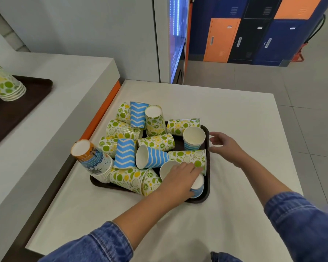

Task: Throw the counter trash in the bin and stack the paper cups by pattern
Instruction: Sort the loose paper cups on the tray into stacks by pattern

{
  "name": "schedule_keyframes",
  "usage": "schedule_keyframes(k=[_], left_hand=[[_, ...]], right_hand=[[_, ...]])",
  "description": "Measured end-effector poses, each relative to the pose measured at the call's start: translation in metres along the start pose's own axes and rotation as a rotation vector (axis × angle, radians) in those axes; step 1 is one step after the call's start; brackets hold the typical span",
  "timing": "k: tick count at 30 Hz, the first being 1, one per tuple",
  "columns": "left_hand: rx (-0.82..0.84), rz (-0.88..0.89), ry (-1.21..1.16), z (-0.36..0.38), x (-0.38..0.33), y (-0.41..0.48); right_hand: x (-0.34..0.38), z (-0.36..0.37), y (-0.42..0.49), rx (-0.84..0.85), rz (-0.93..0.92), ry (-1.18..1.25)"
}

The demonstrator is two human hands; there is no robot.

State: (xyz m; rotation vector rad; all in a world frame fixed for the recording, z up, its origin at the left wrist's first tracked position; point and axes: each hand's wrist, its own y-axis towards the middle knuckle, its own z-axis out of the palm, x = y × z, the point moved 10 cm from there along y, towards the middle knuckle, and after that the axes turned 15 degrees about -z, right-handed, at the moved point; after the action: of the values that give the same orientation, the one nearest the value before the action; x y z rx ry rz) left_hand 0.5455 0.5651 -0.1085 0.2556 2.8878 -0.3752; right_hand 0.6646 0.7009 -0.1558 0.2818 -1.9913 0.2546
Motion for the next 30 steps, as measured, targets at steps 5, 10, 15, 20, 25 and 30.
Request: schedule_keyframes(k=[5, 10, 15, 20, 25, 30], left_hand=[[-0.119, -0.02, -0.122, -0.028, 0.01, -0.007], [-0.163, -0.209, -0.235, -0.053, 0.058, -0.008], [-0.123, -0.29, -0.206, -0.051, 0.086, -0.014], [-0.173, -0.347, -0.203, -0.057, 0.098, -0.021], [-0.246, -0.418, -0.172, -0.072, 0.116, -0.022], [-0.07, -0.457, 0.031, -0.064, 0.124, -0.006]], right_hand=[[-0.014, 0.02, 0.015, 0.219, 0.02, 0.013], [-0.013, 0.028, 0.02, 0.335, 0.009, 0.043], [-0.004, 0.024, 0.028, 0.348, 0.01, 0.027], [-0.005, 0.028, 0.026, 0.404, 0.028, 0.064], [0.004, 0.041, 0.017, 0.427, 0.038, 0.152], [0.003, 0.046, 0.018, 0.344, 0.041, 0.118]])
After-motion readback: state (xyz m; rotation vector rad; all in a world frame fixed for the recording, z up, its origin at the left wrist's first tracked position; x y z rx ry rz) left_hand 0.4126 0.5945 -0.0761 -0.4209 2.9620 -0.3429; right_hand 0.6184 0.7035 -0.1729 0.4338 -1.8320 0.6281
